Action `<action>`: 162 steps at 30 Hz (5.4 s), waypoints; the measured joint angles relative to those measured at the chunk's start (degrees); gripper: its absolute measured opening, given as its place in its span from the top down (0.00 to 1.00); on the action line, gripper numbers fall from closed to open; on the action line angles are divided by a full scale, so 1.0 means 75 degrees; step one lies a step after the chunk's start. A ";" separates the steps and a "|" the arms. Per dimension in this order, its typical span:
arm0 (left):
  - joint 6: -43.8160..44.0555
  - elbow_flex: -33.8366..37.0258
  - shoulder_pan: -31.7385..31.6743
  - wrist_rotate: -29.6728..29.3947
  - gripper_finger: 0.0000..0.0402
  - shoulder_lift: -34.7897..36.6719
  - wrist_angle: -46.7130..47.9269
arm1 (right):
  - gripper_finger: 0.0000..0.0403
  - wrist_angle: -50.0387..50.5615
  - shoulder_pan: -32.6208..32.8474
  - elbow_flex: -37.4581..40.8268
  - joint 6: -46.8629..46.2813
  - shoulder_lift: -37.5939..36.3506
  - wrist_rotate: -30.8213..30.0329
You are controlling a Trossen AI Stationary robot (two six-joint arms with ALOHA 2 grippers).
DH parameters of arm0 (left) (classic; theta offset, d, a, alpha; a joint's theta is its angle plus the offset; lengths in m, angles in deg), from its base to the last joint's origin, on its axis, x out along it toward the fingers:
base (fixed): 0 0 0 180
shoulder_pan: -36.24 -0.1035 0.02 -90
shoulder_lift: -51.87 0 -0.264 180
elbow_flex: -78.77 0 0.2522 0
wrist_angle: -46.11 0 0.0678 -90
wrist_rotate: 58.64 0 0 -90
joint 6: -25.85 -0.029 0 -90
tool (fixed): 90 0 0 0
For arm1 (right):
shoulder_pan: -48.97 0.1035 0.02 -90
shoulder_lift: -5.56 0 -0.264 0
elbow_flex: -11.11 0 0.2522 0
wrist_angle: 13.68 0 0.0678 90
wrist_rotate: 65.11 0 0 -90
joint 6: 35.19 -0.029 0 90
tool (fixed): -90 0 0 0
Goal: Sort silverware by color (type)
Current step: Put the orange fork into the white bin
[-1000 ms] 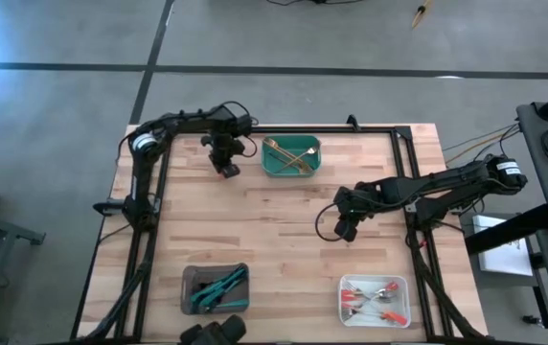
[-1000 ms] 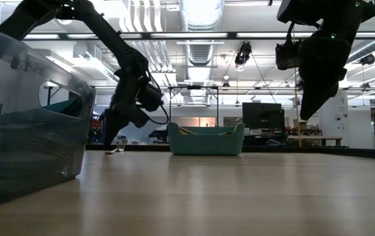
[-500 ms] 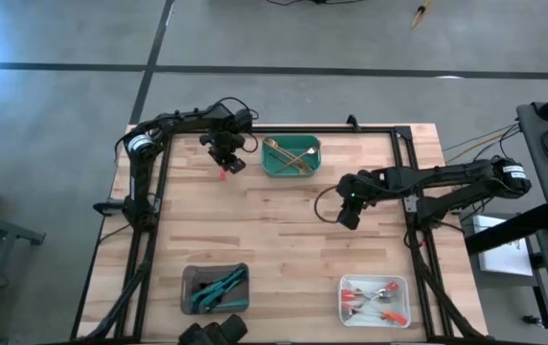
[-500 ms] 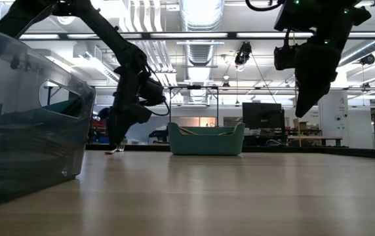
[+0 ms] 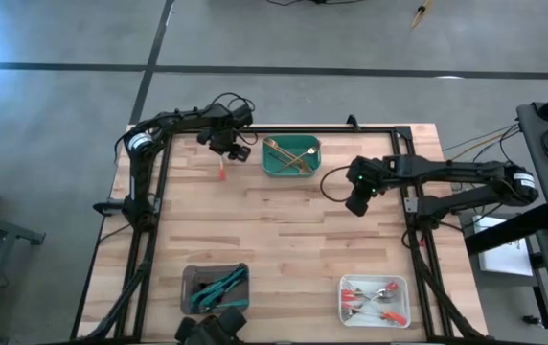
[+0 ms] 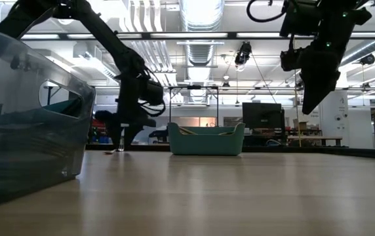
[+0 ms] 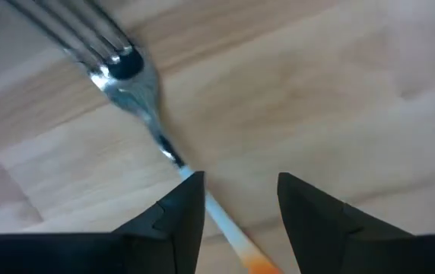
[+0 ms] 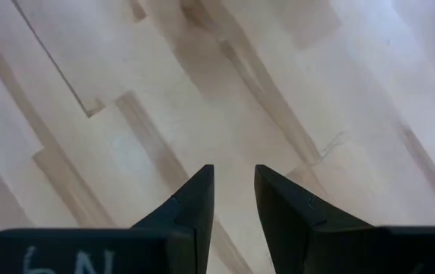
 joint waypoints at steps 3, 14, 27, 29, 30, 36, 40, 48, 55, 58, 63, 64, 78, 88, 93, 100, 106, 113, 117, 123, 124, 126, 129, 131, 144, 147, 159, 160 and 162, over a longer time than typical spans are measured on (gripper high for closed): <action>0.0765 0.0327 -0.0077 -0.0165 0.63 0.0036 -0.0361 | 0.78 0.0010 -0.0134 0.0000 0.0134 -0.0009 0.0001; 0.0828 0.0567 0.0069 -0.0261 0.66 0.0120 -0.0715 | 0.78 -0.0018 -0.0461 0.0003 0.0273 -0.0001 0.0004; 0.0529 0.0500 -0.0120 -0.1443 0.65 0.0199 -0.0020 | 0.78 -0.0124 -0.0473 0.0003 -0.0036 0.0008 0.0184; 0.0520 0.0505 -0.0114 -0.1738 0.65 0.0204 0.0233 | 0.78 -0.0131 -0.0473 0.0003 -0.0026 0.0008 0.0184; 0.0472 0.0506 -0.0120 -0.1829 0.65 0.0207 0.0260 | 0.78 -0.0136 -0.0473 0.0003 0.0014 0.0008 0.0184; 0.0408 0.0651 -0.0262 -0.1977 0.65 0.0222 0.0320 | 0.78 -0.0182 -0.0473 0.0003 0.0171 0.0008 0.0187; 0.0417 0.0984 -0.0505 -0.1540 0.65 0.0293 0.0217 | 0.78 -0.0183 -0.0473 0.0003 0.0177 0.0008 0.0187; 0.0174 0.1146 -0.0815 -0.0608 0.74 0.0295 0.0212 | 0.78 -0.0386 -0.0473 0.0003 0.0261 0.0011 0.0208; 0.0198 0.0914 -0.0953 -0.0346 0.94 0.0254 0.0304 | 0.78 -0.0474 -0.0470 0.0003 0.0245 0.0011 0.0208; 0.0212 0.0940 -0.1036 -0.0032 0.99 0.0246 0.0184 | 0.78 -0.0524 -0.0470 0.0003 0.0238 0.0011 0.0208; 0.0073 0.0949 -0.0982 0.0394 1.00 0.0255 0.0036 | 0.78 -0.0536 -0.0470 0.0003 0.0138 0.0011 0.0208; -0.0094 0.0949 -0.0923 0.0389 1.00 0.0287 0.0039 | 0.78 -0.0542 -0.0470 0.0003 0.0068 0.0011 0.0208; -0.0862 0.0968 0.0549 0.1444 1.00 0.1616 -0.1587 | 0.78 -0.2017 -0.0467 0.0003 -0.2340 0.0014 0.0178; 0.0140 0.0949 0.1546 0.2132 1.00 0.1906 -0.3737 | 0.78 -0.5547 -0.0467 0.0003 -0.4676 0.0219 -0.0720; 0.0766 0.0949 0.1863 0.2277 1.00 0.1921 -0.4771 | 0.78 -0.5945 -0.0467 -0.0088 -0.5035 0.0709 -0.1166; 0.1119 0.0750 0.2030 0.2533 1.00 0.1927 -0.5148 | 0.71 -0.5949 -0.0469 -0.0897 -0.4241 0.1468 -0.1076; 0.1276 0.0426 0.2048 0.2529 1.00 0.1927 -0.5279 | 0.65 -0.5663 -0.0645 -0.1764 -0.4157 0.2123 -0.1088; 0.1235 0.0206 0.2121 0.2278 1.00 0.1921 -0.5277 | 0.65 -0.5312 -0.0767 -0.2743 -0.4101 0.2977 -0.1089; 0.1224 0.0215 0.2124 0.2272 1.00 0.1921 -0.5233 | 0.64 -0.4877 -0.0767 -0.3333 -0.3702 0.3370 -0.1092; 0.1216 0.0221 0.2193 0.2260 1.00 0.1915 -0.5183 | 0.64 -0.4469 -0.0787 -0.3830 -0.3589 0.3715 -0.1246; 0.1185 0.0221 0.2216 0.2260 1.00 0.1915 -0.5183 | 0.64 -0.4399 -0.0785 -0.3869 -0.3556 0.3761 -0.1301; 0.1127 0.0224 0.2275 0.2222 1.00 0.1915 -0.5133 | 0.65 -0.4351 -0.0786 -0.3913 -0.3503 0.3822 -0.1311; 0.1089 0.0230 0.2309 0.2171 1.00 0.1915 -0.5058 | 0.66 -0.4310 -0.0781 -0.3934 -0.3399 0.3843 -0.1314; 0.1087 0.0235 0.2310 0.2169 1.00 0.1912 -0.5058 | 0.66 -0.4310 -0.0781 -0.3934 -0.3399 0.3843 -0.1330; 0.0863 0.0242 0.2298 0.2674 1.00 0.1970 -0.5043 | 0.69 -0.4295 -0.0784 -0.3937 -0.3370 0.3686 -0.1307; 0.0770 0.0244 0.2290 0.2671 1.00 0.2098 -0.5087 | 0.69 -0.4303 -0.0787 -0.3941 -0.3360 0.3614 -0.1311; 0.0463 0.0248 0.2083 0.2390 1.00 0.2320 -0.4877 | 0.68 -0.3963 -0.0790 -0.3943 -0.3140 0.3079 -0.1290; 0.0463 0.0250 0.2083 0.2389 1.00 0.2320 -0.4883 | 0.68 -0.3939 -0.0787 -0.3943 -0.3137 0.3027 -0.1293; 0.0463 0.0250 0.2095 0.2392 1.00 0.2320 -0.4901 | 0.68 -0.3824 -0.0787 -0.3943 -0.3132 0.2970 -0.1319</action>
